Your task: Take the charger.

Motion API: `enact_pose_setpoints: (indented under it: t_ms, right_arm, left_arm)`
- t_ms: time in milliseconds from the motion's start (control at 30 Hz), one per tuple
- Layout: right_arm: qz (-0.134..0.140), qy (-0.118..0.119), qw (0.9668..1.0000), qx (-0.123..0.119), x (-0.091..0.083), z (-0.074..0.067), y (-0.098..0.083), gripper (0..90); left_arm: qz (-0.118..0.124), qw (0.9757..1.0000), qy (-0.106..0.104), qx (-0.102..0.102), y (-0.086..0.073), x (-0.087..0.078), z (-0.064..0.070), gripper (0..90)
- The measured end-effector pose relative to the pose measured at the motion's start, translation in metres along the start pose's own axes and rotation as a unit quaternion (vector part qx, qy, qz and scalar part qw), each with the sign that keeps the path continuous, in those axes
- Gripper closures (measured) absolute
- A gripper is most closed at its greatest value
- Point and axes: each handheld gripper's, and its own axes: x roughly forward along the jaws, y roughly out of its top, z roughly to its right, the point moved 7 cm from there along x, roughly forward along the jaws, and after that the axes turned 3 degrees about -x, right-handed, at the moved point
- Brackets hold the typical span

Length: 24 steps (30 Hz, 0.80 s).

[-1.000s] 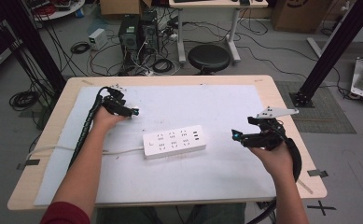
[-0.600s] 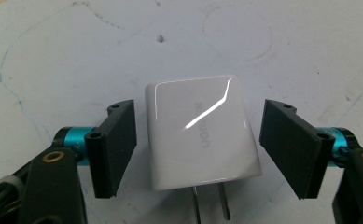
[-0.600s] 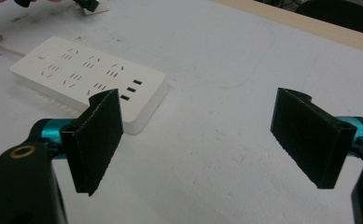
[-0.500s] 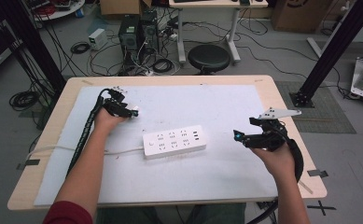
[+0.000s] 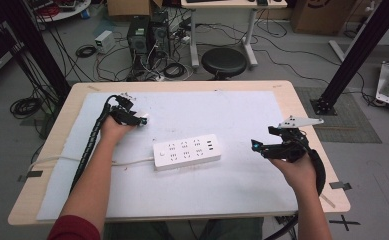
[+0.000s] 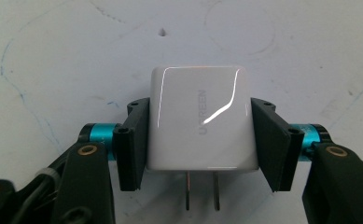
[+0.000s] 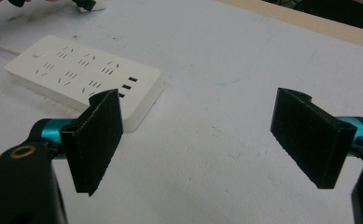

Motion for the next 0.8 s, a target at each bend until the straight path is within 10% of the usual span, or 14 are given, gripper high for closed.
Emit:
enact_pose_setpoints:
  t_ms: [800]
  right_arm:
    - [0.011, 0.013, 0.9998, -0.004, -0.009, -0.005, 0.006, 17.4]
  left_arm:
    - [0.075, 0.9917, -0.054, 0.089, 0.008, -0.138, 0.067, 42.5]
